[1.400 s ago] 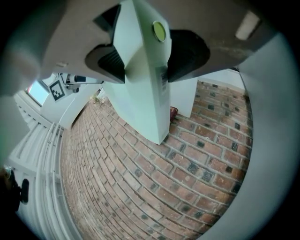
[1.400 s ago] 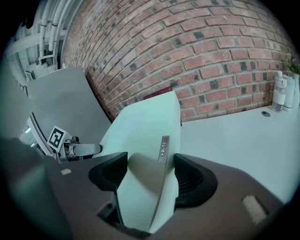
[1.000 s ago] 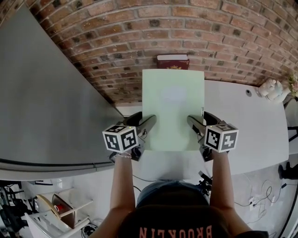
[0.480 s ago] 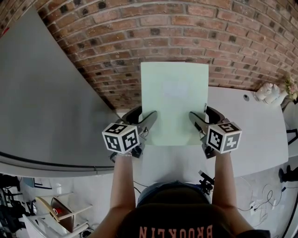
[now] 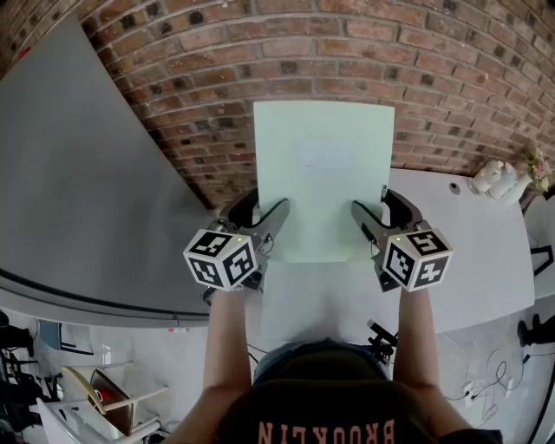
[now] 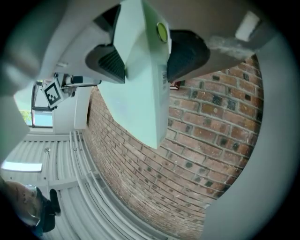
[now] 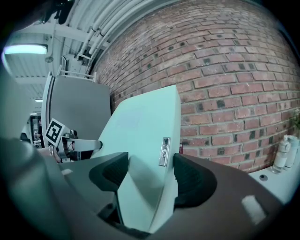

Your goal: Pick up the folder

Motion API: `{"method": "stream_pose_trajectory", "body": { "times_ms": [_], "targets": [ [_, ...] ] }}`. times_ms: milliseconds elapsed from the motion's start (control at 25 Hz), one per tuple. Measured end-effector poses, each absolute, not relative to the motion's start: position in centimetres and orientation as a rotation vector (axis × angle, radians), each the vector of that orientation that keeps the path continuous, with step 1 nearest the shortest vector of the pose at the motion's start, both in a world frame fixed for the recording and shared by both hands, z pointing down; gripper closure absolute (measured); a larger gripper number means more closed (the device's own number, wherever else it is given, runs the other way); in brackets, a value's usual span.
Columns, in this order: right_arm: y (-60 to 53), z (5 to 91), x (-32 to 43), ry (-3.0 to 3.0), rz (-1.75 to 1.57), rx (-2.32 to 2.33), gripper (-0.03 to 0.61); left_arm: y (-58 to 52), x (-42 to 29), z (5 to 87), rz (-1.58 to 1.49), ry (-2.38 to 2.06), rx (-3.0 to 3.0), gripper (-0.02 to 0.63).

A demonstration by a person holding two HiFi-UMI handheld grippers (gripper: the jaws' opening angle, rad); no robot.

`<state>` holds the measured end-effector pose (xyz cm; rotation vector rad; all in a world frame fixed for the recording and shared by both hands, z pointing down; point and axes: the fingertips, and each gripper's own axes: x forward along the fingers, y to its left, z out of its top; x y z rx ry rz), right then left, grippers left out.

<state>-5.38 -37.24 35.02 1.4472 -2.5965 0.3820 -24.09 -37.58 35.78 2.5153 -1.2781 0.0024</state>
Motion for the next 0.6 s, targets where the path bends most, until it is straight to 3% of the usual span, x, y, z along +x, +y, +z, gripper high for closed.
{"method": "stream_pose_trajectory", "body": {
  "times_ms": [600],
  "targets": [
    [-36.7, 29.0, -5.4, -2.699, 0.075, 1.522, 0.278, -36.8, -24.1, 29.6, -0.100, -1.399, 2.711, 0.318]
  ]
}}
